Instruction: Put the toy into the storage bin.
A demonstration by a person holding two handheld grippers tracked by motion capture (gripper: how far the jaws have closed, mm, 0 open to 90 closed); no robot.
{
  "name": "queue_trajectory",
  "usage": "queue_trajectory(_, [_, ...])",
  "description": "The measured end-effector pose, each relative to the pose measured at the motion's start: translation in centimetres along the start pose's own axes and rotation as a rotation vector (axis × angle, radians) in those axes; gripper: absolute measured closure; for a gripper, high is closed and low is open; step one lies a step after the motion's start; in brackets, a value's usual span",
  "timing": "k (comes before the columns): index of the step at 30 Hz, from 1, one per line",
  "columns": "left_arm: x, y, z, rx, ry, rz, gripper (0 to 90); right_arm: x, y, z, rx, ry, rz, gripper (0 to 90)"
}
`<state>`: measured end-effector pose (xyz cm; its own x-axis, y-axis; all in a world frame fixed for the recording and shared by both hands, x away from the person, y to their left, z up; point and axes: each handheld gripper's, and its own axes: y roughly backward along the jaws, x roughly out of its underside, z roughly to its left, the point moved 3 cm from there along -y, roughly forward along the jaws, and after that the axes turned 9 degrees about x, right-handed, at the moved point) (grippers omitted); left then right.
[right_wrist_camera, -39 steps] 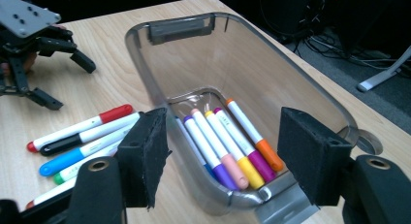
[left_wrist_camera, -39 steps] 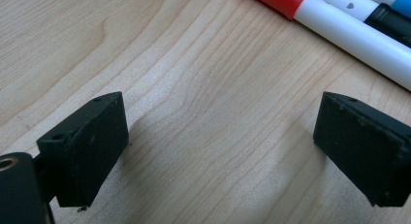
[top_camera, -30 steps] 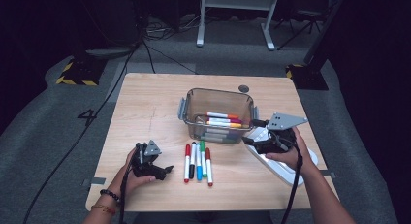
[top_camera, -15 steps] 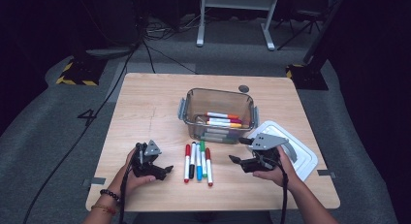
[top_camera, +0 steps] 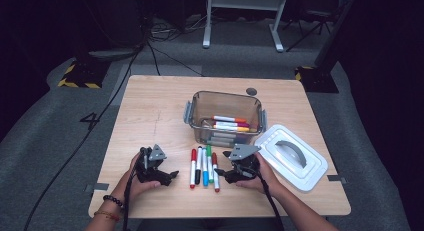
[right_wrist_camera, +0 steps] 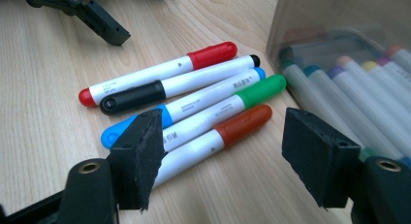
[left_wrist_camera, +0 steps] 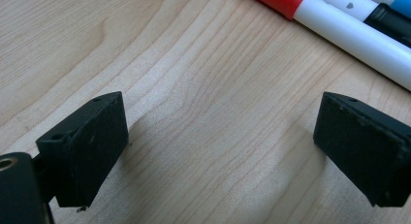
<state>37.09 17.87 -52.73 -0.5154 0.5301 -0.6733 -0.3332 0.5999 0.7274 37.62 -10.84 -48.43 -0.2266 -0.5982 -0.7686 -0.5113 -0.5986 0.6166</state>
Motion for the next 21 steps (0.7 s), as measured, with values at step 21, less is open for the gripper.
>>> queue_trajectory(21, [0.0, 0.0, 0.0, 0.000, -0.001, -0.001, 5.8, 1.7, -2.5, -1.0, 0.042, -0.053, 0.110, 34.7])
